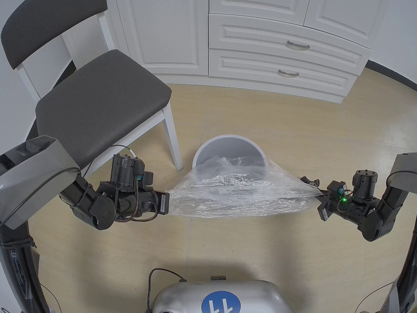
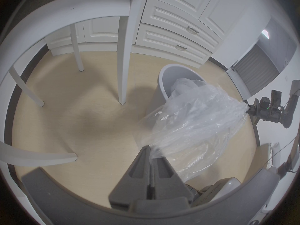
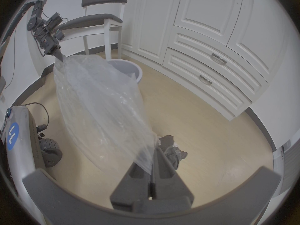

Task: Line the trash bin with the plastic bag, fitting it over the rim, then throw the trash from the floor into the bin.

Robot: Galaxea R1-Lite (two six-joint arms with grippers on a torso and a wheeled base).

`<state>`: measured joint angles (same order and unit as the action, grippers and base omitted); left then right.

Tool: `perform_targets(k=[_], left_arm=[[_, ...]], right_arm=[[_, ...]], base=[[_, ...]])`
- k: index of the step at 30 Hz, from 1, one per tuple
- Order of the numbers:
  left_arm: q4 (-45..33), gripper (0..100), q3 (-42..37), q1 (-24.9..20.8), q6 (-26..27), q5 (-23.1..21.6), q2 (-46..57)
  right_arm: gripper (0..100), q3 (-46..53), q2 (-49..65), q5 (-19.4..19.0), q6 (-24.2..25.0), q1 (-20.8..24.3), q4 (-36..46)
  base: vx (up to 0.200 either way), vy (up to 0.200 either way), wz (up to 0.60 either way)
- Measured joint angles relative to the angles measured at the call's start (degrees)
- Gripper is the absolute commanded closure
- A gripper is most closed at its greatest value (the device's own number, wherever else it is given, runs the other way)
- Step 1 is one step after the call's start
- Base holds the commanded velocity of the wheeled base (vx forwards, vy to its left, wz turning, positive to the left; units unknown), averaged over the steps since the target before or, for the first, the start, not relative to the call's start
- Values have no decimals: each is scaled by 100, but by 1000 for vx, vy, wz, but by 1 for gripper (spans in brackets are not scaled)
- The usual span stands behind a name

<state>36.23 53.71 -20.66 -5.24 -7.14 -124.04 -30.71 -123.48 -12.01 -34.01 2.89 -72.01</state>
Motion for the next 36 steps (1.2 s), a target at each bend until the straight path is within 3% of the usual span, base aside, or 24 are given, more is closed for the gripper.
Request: perform_targets(k=[13,19,28,31,36], left_arm=[[321,100,157,-44,101,90,-590],[688,100,467,-44,82,641,-951],[1936,100,806,-22,38,924,-1356],[2141,100,1014,-9,38,1187,-1499],[2176,100,1147,2,40,1256,-1662]], right_arm=[[100,-165,-640,315,-28,441,-22],[100,-374,-858,631,5,499,-82],[100,-759,-1191,952,482,736,-1075],[100,-884,-1324,1117,602,859,-1292],[100,-934,-1448,1163,638,959,-1341]], base=[[0,0,0],[0,0,0],[0,0,0],[0,0,0],[0,0,0]])
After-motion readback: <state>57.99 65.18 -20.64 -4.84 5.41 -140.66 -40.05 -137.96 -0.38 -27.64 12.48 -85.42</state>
